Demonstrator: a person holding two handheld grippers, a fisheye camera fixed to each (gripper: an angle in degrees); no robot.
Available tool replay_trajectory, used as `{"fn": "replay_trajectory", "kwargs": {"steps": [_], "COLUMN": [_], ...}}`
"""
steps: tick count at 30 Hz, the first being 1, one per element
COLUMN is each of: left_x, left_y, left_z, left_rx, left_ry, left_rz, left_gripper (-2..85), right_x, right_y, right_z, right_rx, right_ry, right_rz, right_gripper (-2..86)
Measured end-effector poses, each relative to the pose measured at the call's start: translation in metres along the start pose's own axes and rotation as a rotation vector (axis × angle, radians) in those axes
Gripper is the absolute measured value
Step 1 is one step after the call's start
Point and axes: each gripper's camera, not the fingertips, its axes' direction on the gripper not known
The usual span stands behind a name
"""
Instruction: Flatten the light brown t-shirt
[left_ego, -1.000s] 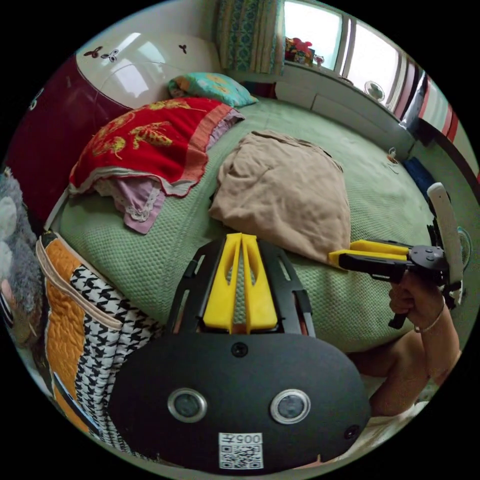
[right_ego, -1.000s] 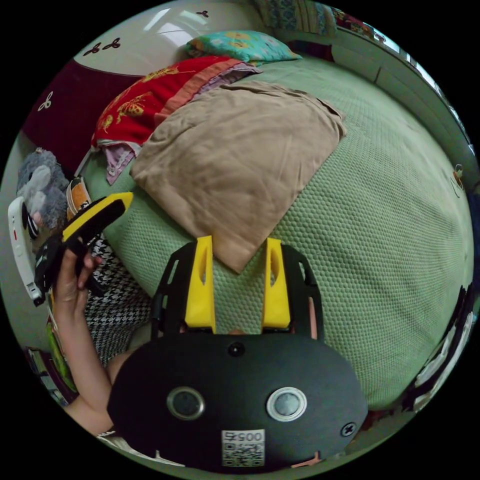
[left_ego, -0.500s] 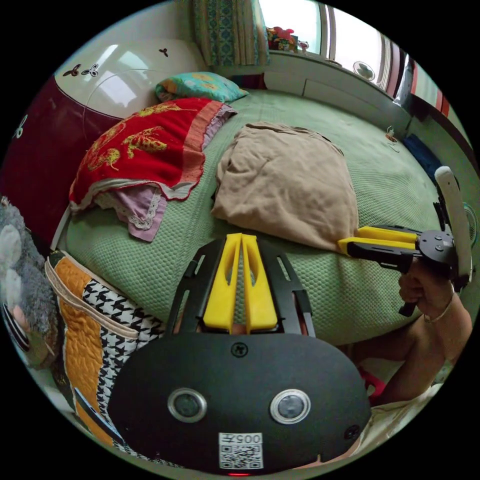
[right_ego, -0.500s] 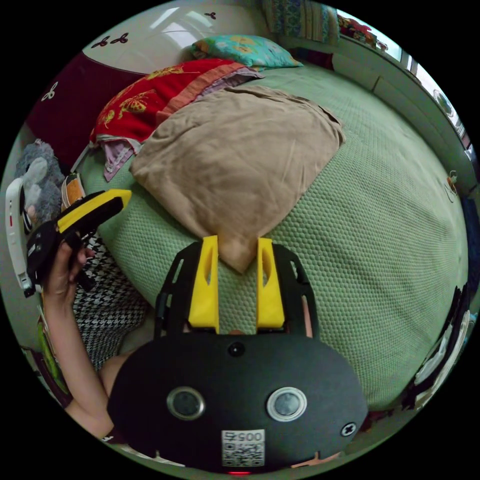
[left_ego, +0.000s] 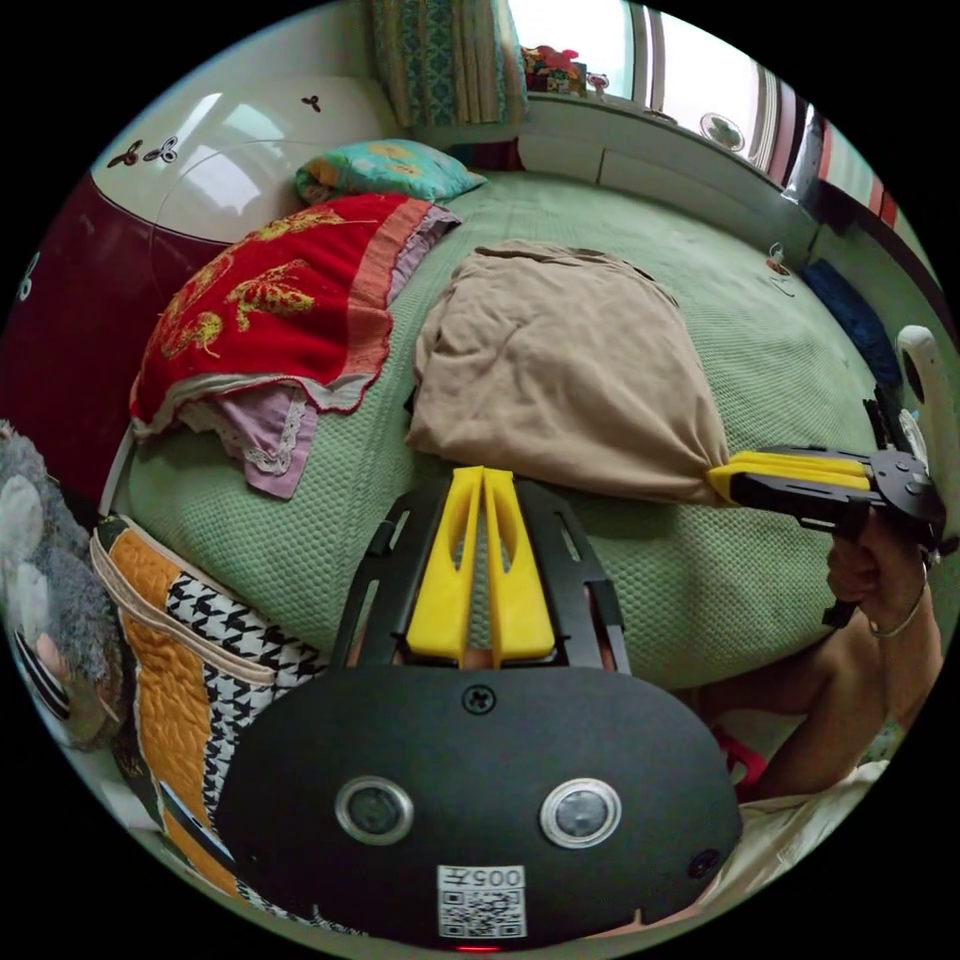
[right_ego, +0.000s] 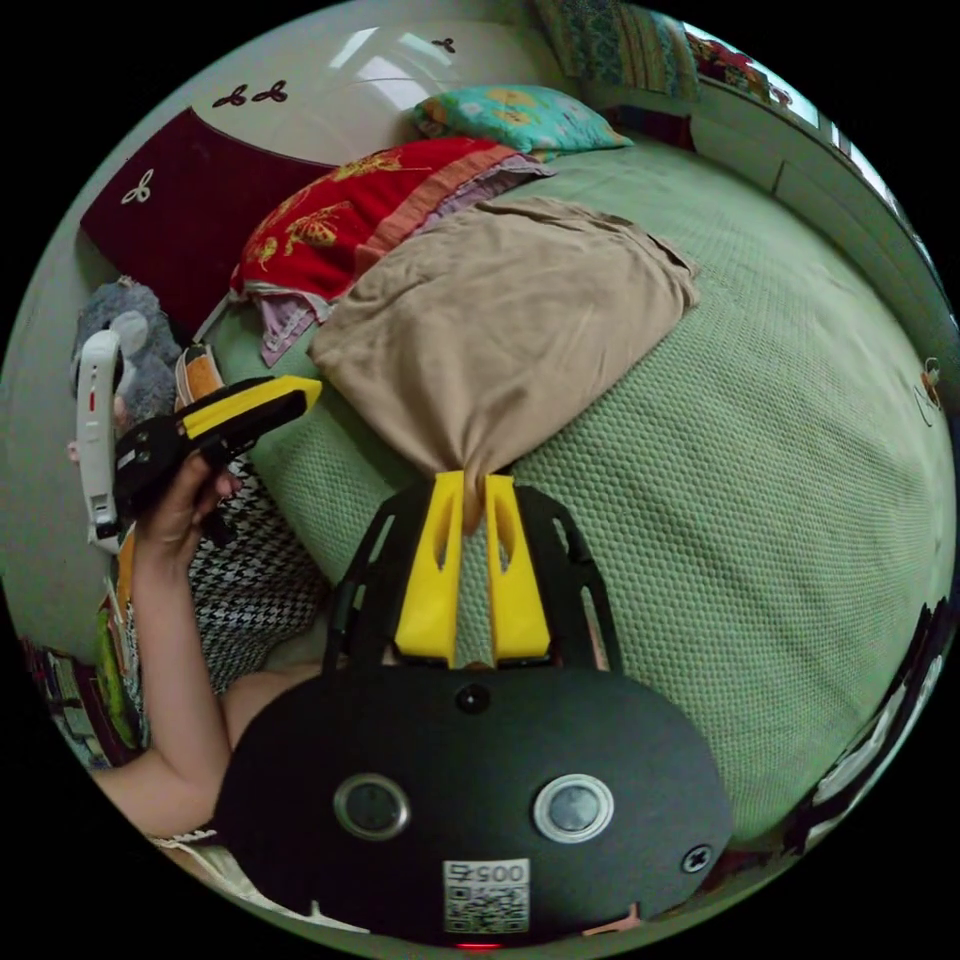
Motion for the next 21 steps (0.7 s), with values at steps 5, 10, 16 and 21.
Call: {"fn": "replay_trajectory", "kwargs": {"steps": [5, 10, 16, 21], "left_x": [0.005, 0.011, 0.023, 0.028], "left_y": [-0.006, -0.012, -0.022, -0.027], "left_z": [0.006, 0.012, 0.022, 0.024], "left_rx": [-0.002, -0.006, -0.033, -0.036], "left_ry": [-0.027, -0.008, 0.018, 0.086], "left_rz": [-0.011, -0.016, 0.017, 0.03], "left_gripper": [1.6, 2.9, 3.8, 4.5], "right_x": [-0.003, -0.009, -0.018, 0.003], "right_y": [-0.004, -0.003, 0.002, 0.003], "right_z": [-0.008, -0.007, 0.004, 0.002], "right_rx": [-0.045, -0.114, -0.273, -0.405], "right_ry": [0.007, 0.074, 0.197, 0.096], "right_rz": [-0.061, -0.099, -0.227, -0.261], "right_gripper": [-0.4, -0.5, -0.4, 1.1]}}
